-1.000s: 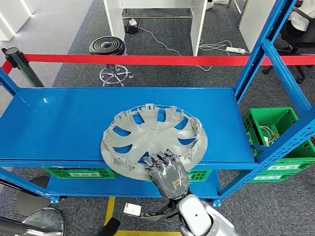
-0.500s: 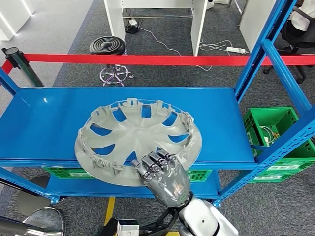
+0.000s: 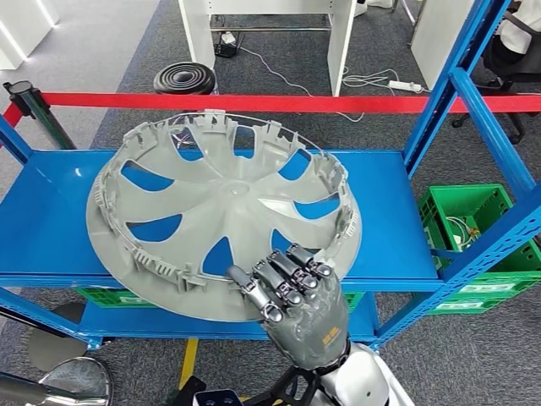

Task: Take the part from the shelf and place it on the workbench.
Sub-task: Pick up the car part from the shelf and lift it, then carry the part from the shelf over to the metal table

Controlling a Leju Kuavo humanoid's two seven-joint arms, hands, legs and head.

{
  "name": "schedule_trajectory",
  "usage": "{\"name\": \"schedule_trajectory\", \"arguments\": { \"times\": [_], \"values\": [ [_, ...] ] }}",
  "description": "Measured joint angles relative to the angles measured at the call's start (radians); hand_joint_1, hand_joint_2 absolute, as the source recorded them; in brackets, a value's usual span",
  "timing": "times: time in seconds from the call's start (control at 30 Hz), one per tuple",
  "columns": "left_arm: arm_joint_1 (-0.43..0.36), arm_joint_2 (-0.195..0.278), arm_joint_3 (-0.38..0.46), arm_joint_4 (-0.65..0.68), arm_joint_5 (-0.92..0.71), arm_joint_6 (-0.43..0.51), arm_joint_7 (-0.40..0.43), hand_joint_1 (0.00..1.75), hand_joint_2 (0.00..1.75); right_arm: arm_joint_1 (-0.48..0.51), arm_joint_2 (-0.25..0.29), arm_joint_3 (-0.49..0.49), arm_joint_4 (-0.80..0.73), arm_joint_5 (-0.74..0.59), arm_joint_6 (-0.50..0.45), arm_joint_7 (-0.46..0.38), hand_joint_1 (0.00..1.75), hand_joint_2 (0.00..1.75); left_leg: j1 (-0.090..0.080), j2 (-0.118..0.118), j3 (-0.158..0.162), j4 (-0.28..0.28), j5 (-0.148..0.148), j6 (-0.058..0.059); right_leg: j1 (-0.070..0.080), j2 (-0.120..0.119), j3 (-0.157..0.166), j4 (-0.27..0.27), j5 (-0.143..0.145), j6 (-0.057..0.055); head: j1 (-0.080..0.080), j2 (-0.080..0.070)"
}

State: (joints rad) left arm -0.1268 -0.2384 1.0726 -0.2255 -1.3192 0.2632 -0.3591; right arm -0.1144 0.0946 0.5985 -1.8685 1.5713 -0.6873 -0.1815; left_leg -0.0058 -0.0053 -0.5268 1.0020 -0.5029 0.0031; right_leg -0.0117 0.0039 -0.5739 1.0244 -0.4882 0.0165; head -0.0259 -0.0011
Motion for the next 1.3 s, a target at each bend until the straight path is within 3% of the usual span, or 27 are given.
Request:
{"name": "schedule_trajectory", "arguments": {
  "times": [0.73,0.97,1.3],
  "values": [
    [0.0,0.0,-0.012,0.0,0.0,0.0,0.001,0.0,1.75,0.01,0.003,0.0,-0.014,0.0,0.0,0.008,1.75,1.75,0.0,0.0,0.0,0.0,0.0,0.0,0.0,0.0,0.0,0.0,0.0,0.0,0.0,0.0],
    [0.001,0.0,-0.015,0.0,0.003,0.0,0.012,0.0,1.75,0.009,0.0,0.012,0.008,0.001,0.003,0.111,1.75,1.75,0.0,0.0,-0.001,0.0,0.0,0.0,0.0,0.0,0.0,0.0,0.0,0.0,0.0,0.0],
    [0.005,0.003,-0.017,0.0,-0.003,0.005,0.043,0.0,1.75,0.01,-0.008,0.017,0.073,0.001,0.002,0.137,1.75,1.75,-0.003,0.0,-0.001,0.002,-0.001,0.002,-0.002,0.0,0.0,-0.001,0.001,0.002,0.0,0.0]
  ]
}}
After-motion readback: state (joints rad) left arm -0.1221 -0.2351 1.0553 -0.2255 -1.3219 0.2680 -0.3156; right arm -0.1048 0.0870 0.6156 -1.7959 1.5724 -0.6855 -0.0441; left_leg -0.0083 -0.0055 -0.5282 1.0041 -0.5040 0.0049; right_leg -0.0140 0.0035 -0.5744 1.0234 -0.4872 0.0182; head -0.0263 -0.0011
